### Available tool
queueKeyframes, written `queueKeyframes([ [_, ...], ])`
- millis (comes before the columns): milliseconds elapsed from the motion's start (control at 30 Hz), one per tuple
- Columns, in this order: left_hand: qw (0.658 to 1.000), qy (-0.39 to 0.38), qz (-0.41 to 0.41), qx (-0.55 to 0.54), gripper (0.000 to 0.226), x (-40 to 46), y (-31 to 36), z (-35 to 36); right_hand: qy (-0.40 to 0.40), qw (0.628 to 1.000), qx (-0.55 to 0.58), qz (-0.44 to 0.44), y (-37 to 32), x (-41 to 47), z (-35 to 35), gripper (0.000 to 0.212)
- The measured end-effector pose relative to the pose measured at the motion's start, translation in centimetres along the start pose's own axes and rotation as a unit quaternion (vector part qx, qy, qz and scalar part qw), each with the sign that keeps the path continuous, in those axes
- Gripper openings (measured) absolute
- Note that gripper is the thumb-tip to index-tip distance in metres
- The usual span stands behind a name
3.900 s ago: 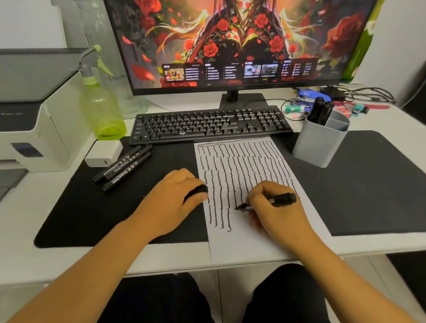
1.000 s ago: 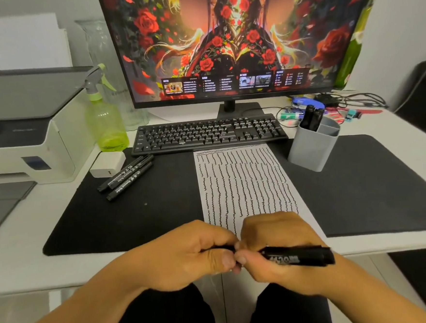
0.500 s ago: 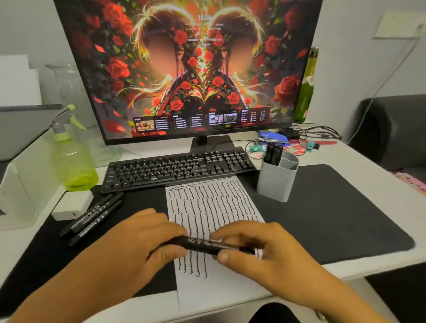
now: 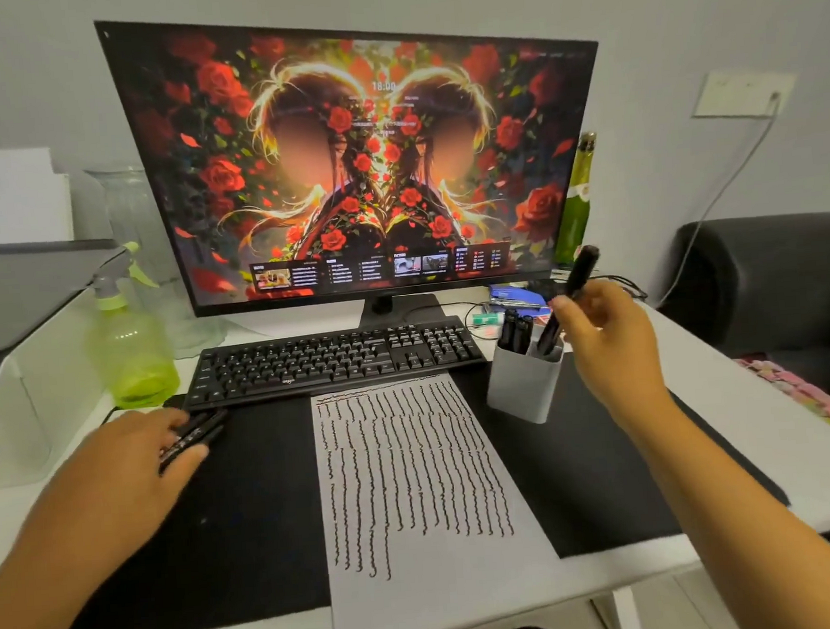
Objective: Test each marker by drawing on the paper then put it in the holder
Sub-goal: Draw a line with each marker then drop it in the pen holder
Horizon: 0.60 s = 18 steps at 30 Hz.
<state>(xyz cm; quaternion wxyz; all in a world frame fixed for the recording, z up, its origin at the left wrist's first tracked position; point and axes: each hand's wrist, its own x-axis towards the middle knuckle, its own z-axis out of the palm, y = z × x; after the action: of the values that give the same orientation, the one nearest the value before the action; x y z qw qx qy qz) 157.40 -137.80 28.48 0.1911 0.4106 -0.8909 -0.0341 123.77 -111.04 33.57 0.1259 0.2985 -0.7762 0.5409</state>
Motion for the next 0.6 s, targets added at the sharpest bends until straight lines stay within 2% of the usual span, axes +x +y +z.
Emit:
queueKeyframes([
  [100, 0.996, -0.036, -0.059, 0.056, 0.039, 0.2, -3.5, 2.4, 0.033, 0.999, -0.010, 0.028, 0.9, 2.1, 1.0, 0.011],
  [200, 0.993, -0.064, -0.057, 0.082, 0.034, -0.4, -4.5, 3.8, 0.018, 0.998, -0.036, 0.055, 1.9, 2.9, 2.2, 0.018],
  [267, 0.993, -0.051, -0.060, 0.088, 0.035, -0.5, -4.6, 4.2, -0.003, 0.996, -0.050, 0.072, 2.5, 2.8, 2.9, 0.027],
  [433, 0.995, -0.036, -0.067, 0.071, 0.033, -0.4, -4.3, 4.2, -0.051, 0.985, -0.134, 0.095, 3.6, 1.5, 3.6, 0.019],
  [600, 0.995, -0.026, -0.071, 0.073, 0.041, -0.5, -3.4, 4.1, -0.019, 0.968, -0.247, 0.049, 3.9, 0.1, 3.9, 0.020],
])
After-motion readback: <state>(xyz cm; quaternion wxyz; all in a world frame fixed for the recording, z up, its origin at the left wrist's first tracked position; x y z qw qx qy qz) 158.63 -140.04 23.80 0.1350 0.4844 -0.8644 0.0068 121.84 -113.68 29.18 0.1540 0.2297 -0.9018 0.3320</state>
